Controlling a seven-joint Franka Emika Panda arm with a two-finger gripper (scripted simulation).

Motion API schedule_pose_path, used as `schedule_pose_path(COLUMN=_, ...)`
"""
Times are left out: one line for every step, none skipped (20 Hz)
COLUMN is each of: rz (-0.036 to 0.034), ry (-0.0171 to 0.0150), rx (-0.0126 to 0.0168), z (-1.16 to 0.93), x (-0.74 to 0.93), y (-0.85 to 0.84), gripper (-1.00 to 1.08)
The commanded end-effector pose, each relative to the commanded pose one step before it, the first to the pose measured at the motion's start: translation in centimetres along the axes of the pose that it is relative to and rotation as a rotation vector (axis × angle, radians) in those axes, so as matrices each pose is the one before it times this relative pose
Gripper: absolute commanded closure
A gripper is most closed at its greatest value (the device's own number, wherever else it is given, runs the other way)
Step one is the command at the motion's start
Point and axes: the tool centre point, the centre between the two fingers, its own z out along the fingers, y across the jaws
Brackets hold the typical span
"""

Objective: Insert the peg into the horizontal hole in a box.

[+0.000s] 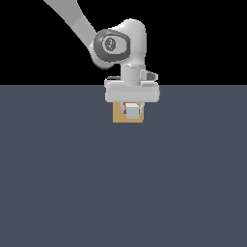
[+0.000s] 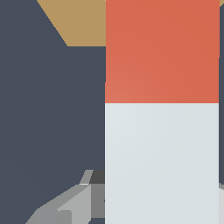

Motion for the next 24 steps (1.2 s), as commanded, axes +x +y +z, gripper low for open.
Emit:
schedule_pose_path(rz=-0.00038, ry=0.00108, rx=-0.00394, z=-0.227, x=0.042, y=0.142, gripper=1.08)
schedule_pose_path(rz=0.0002, ry=-0.00099, rx=0.00351, z=0.198, x=-0.037, y=-0.124, gripper=1.08)
schedule_pose_path(rz=0.0, ry=0.0, rx=0.0, z=0.0, x=0.044, y=-0.003, gripper=1.08)
schedule_pose_path(rz=0.0, ry=0.0, rx=0.0, z=0.001, x=0.134, y=-0.009, gripper=1.08)
schedule_pose_path(rz=0.0, ry=0.0, rx=0.0, z=0.001, x=0.224, y=-0.013, gripper=1.08)
schedule_pose_path(rz=0.0, ry=0.0, rx=0.0, z=0.002, x=0.315, y=-0.015, gripper=1.08)
schedule_pose_path(rz=0.00007, ry=0.0002, rx=-0.00044, z=-0.03, x=0.401, y=-0.017, gripper=1.08)
schedule_pose_path(rz=0.0, ry=0.0, rx=0.0, z=0.003, x=0.5, y=-0.012, gripper=1.08)
schedule_pose_path(rz=0.00002, ry=0.00017, rx=-0.00046, z=-0.03, x=0.58, y=-0.011, gripper=1.08)
schedule_pose_path(rz=0.0, ry=0.0, rx=0.0, z=0.003, x=0.656, y=-0.003, gripper=1.08)
schedule_pose_path(rz=0.0, ry=0.00015, rx=-0.00046, z=-0.029, x=0.72, y=-0.003, gripper=1.08)
schedule_pose_path(rz=-0.00001, ry=0.00015, rx=-0.00047, z=-0.029, x=0.779, y=0.0, gripper=1.08)
schedule_pose_path(rz=0.0, ry=0.0, rx=0.0, z=0.005, x=0.831, y=0.007, gripper=1.08)
schedule_pose_path(rz=-0.00001, ry=0.00014, rx=-0.00047, z=-0.029, x=0.793, y=0.004, gripper=1.08)
schedule_pose_path(rz=-0.00001, ry=0.00013, rx=-0.00047, z=-0.029, x=0.702, y=0.005, gripper=1.08)
schedule_pose_path(rz=0.0, ry=0.0, rx=0.0, z=0.004, x=0.611, y=0.011, gripper=1.08)
schedule_pose_path(rz=-0.00002, ry=0.00012, rx=-0.00047, z=-0.031, x=0.518, y=0.008, gripper=1.08)
schedule_pose_path(rz=0.0, ry=0.0, rx=0.0, z=0.003, x=0.424, y=0.015, gripper=1.08)
schedule_pose_path(rz=0.0, ry=0.0, rx=0.0, z=0.002, x=0.328, y=0.019, gripper=1.08)
schedule_pose_path(rz=0.0, ry=0.0, rx=0.0, z=0.001, x=0.233, y=0.023, gripper=1.08)
schedule_pose_path(rz=-0.00014, ry=0.00005, rx=-0.00046, z=-0.031, x=0.148, y=0.02, gripper=1.08)
schedule_pose_path(rz=0.0, ry=0.0, rx=0.0, z=0.0, x=0.049, y=0.032, gripper=1.08)
schedule_pose_path(rz=0.0, ry=0.0, rx=0.0, z=-0.001, x=-0.035, y=0.034, gripper=1.08)
schedule_pose_path(rz=0.0, ry=0.0, rx=0.0, z=-0.001, x=-0.039, y=0.016, gripper=1.08)
